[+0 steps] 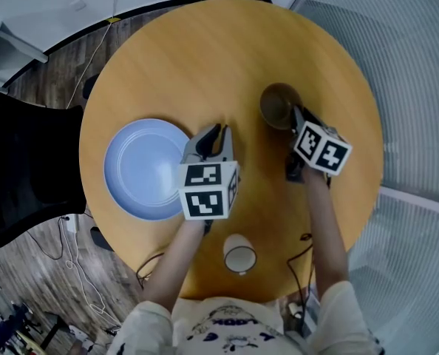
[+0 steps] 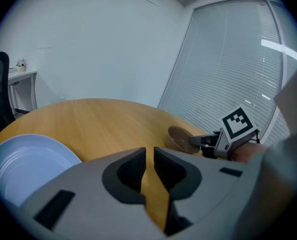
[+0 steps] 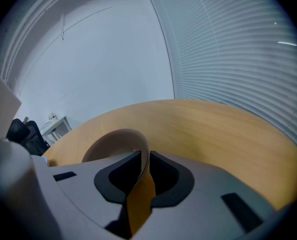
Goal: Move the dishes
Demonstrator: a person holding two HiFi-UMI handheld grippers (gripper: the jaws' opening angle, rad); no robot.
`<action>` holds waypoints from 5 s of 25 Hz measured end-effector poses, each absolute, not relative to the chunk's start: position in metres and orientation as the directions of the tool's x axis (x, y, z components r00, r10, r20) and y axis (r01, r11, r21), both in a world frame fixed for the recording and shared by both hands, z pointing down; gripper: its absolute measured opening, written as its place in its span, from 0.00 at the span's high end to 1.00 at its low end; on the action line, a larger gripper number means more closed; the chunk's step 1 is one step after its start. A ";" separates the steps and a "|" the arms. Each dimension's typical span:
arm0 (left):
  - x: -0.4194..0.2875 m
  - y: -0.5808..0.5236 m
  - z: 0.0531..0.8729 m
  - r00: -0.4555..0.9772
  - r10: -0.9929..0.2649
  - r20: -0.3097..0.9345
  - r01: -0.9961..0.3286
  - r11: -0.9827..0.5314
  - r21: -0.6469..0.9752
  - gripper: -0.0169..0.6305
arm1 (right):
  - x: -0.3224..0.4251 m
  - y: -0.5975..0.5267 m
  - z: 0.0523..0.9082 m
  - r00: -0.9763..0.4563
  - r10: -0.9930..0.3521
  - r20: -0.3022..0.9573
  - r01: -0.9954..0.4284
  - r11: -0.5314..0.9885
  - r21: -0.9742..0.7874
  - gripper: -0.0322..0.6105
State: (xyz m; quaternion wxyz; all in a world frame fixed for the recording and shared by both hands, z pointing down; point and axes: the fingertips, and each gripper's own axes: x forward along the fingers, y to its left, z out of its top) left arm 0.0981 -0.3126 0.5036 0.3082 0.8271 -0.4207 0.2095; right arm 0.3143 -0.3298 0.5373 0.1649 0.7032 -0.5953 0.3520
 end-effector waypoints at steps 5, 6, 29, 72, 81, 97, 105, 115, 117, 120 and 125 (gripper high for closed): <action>0.086 -0.310 0.501 0.560 -0.577 0.595 -0.827 -0.440 0.351 0.90 | 0.295 -0.326 0.541 0.022 -0.719 0.694 -0.939 -0.254 -0.233 0.91; 0.083 -0.311 0.499 0.559 -0.582 0.591 -0.828 -0.436 0.353 0.90 | 0.290 -0.326 0.541 0.014 -0.720 0.694 -0.936 -0.254 -0.244 0.91; -0.066 -0.302 0.500 0.449 -0.692 0.566 -0.883 -0.245 0.401 0.90 | 0.086 -0.411 0.518 -0.234 -0.716 0.658 -0.959 0.057 -0.279 0.92; -0.047 -0.050 0.430 0.489 -0.783 0.384 -0.871 -0.455 0.184 0.95 | 0.098 0.001 0.432 -0.158 -0.944 0.288 -0.987 0.162 -0.010 0.82; -0.045 0.015 0.476 0.468 -0.763 0.447 -0.881 -0.441 0.170 0.95 | 0.070 0.042 0.494 -0.160 -0.928 0.336 -0.987 0.161 -0.023 0.74; -0.053 0.049 0.510 0.468 -0.725 0.505 -0.883 -0.410 0.230 0.95 | 0.070 0.034 0.540 -0.065 -0.942 0.328 -0.998 0.069 -0.001 0.85; -0.062 0.047 0.516 0.448 -0.733 0.512 -0.894 -0.377 0.243 0.95 | 0.070 0.033 0.536 -0.060 -0.949 0.308 -0.998 0.052 -0.037 0.86; -0.096 0.036 0.488 0.412 -0.778 0.473 -0.910 -0.332 0.247 0.95 | 0.029 0.009 0.490 -0.131 -0.961 0.242 -0.990 0.117 -0.073 0.86; -0.105 0.032 0.482 0.406 -0.787 0.465 -0.913 -0.324 0.249 0.95 | 0.014 0.001 0.482 -0.155 -0.961 0.227 -0.987 0.143 -0.071 0.86; -0.121 0.023 0.473 0.400 -0.797 0.452 -0.915 -0.319 0.247 0.95 | -0.007 -0.012 0.477 -0.170 -0.959 0.228 -0.985 0.156 -0.075 0.86; -0.157 0.005 0.466 0.413 -0.792 0.450 -0.910 -0.338 0.241 0.95 | -0.038 -0.030 0.484 -0.143 -0.956 0.254 -0.989 0.128 -0.077 0.86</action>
